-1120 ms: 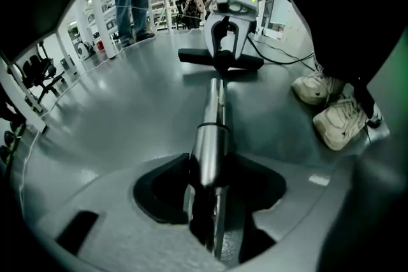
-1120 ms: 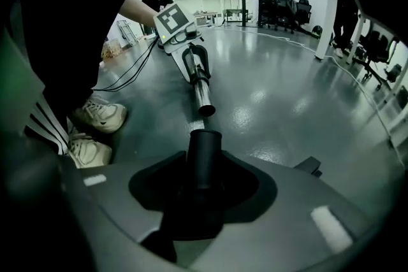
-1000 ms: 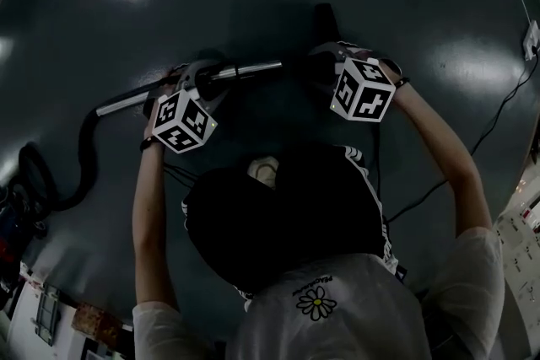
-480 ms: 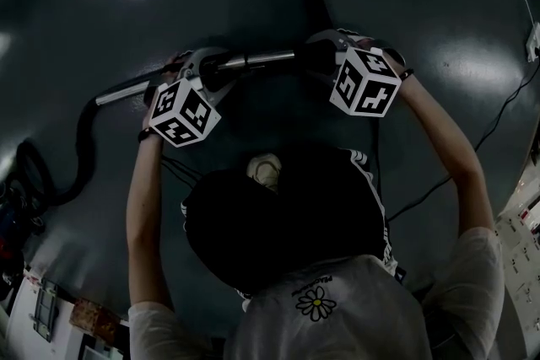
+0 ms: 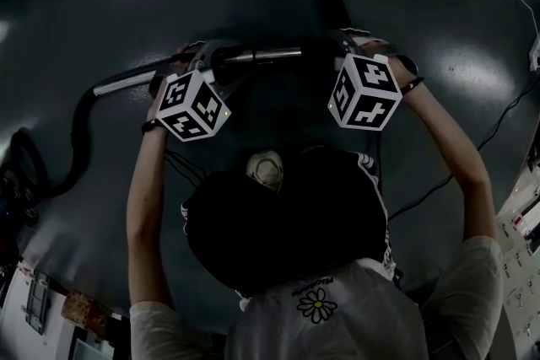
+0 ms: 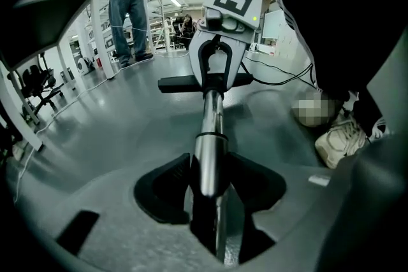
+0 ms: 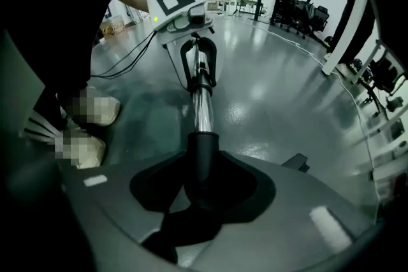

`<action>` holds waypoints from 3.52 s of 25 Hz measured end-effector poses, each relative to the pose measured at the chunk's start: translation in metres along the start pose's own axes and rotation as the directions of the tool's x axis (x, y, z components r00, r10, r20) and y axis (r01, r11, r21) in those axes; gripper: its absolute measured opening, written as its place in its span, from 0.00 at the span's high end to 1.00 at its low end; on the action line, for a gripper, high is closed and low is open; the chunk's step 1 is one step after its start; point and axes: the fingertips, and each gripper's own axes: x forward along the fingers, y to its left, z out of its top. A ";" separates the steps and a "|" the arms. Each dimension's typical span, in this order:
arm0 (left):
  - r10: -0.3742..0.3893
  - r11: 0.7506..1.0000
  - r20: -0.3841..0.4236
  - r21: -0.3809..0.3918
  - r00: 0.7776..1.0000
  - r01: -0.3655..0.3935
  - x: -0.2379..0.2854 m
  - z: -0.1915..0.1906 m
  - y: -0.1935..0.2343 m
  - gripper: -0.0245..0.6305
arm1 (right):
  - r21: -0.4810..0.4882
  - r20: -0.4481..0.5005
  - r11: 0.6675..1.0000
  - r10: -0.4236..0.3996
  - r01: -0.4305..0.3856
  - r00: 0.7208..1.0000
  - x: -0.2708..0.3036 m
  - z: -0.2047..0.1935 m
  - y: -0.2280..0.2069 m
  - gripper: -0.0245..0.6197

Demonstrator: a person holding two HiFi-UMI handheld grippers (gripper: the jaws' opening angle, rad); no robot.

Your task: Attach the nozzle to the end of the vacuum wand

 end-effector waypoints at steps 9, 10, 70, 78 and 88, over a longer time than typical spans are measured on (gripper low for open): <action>-0.033 0.999 0.051 -0.024 0.998 0.034 0.020 0.025 -0.001 0.67 | -0.005 0.062 0.998 0.065 -0.065 0.996 0.004 -0.006 -0.002 0.71; -0.039 0.999 0.056 -0.010 0.998 0.039 0.021 0.030 -0.001 0.67 | 0.011 0.078 0.997 0.078 -0.079 0.994 0.002 -0.010 -0.003 0.71; 0.866 0.499 0.452 -0.812 0.215 -0.304 -0.575 0.416 0.142 0.96 | 0.935 0.276 0.337 -0.884 0.106 0.376 -0.636 0.181 -0.151 0.95; 0.871 0.486 0.437 -0.829 0.224 -0.277 -0.782 0.564 0.039 0.96 | 0.955 0.201 0.261 -0.918 0.141 0.341 -0.903 0.239 -0.043 0.95; 0.835 0.551 0.524 -0.790 0.170 -0.270 -0.822 0.599 -0.011 0.96 | 0.941 0.270 0.312 -0.926 0.134 0.265 -0.947 0.258 0.013 0.95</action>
